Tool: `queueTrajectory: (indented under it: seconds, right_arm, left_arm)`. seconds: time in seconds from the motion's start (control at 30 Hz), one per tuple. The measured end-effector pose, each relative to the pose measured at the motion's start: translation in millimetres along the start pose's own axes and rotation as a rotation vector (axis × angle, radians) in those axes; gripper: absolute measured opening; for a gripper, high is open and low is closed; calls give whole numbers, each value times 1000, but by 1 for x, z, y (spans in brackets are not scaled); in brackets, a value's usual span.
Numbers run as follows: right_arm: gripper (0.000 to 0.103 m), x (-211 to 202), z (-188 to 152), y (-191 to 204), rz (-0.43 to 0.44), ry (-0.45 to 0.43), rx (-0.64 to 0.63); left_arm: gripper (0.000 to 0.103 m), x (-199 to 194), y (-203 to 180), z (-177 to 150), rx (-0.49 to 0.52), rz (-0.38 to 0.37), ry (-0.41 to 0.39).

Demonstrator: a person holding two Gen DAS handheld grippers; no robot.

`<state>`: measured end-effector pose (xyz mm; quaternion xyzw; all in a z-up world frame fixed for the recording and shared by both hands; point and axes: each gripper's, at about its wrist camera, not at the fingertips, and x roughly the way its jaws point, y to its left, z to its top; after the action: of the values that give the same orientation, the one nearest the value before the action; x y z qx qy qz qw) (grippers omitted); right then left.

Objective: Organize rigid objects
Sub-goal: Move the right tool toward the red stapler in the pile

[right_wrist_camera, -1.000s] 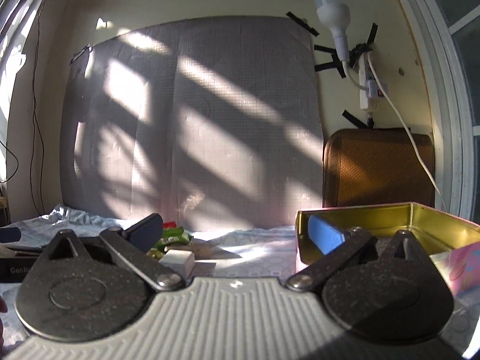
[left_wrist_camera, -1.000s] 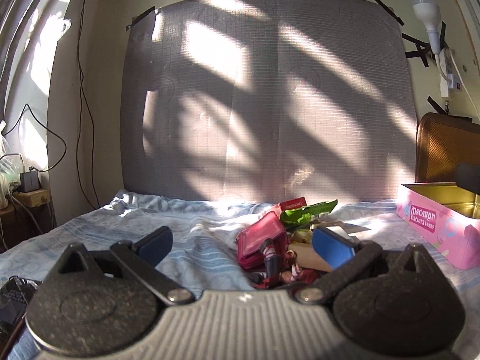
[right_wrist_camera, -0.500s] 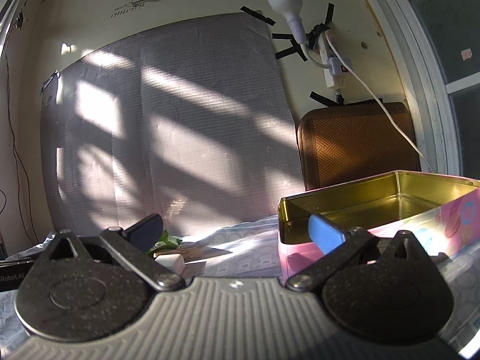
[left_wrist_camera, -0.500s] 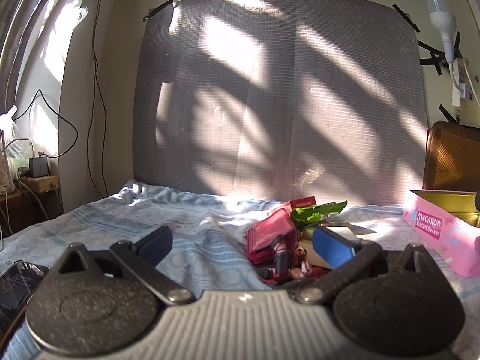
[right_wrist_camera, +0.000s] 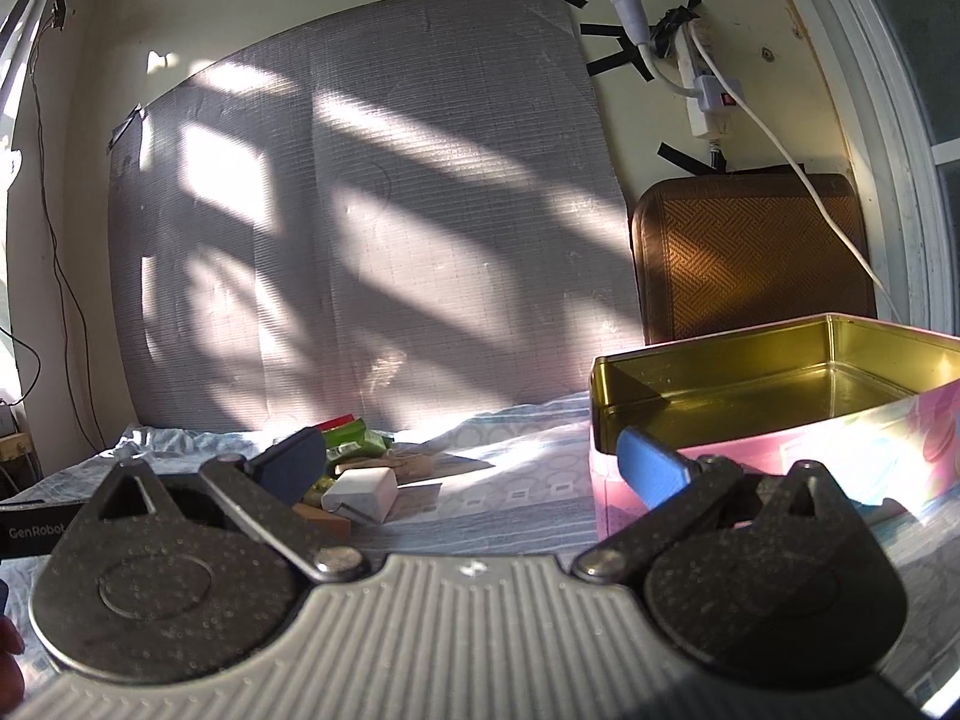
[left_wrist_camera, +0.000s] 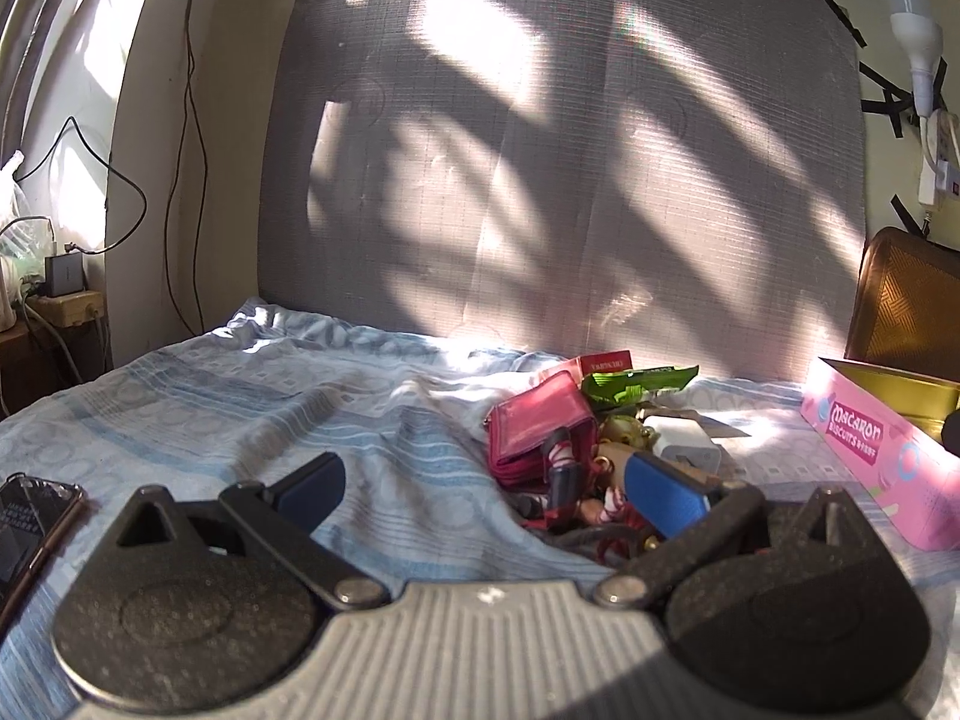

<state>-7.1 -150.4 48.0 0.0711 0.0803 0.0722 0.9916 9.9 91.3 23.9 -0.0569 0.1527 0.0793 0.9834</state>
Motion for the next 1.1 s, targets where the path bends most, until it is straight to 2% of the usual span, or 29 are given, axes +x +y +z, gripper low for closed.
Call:
queueTrajectory:
  seconds: [0.17, 0.27, 0.57, 0.87, 1.1]
  right_arm:
    - [103, 1, 0, 6, 29, 30, -40]
    - [100, 3, 0, 9, 45, 49, -65]
    - [96, -1, 1, 18, 58, 36, -129]
    - [96, 0, 2, 18, 62, 46, -136]
    - [81, 4, 3, 20, 80, 82, -154]
  left_arm:
    - [103, 1, 0, 1, 1, -5, 9]
    - [103, 1, 0, 1, -1, -5, 10]
    - [103, -2, -3, 0, 12, 2, -8]
    - [103, 0, 3, 2, -21, -7, 7]
    - [102, 2, 9, 3, -55, -26, 20]
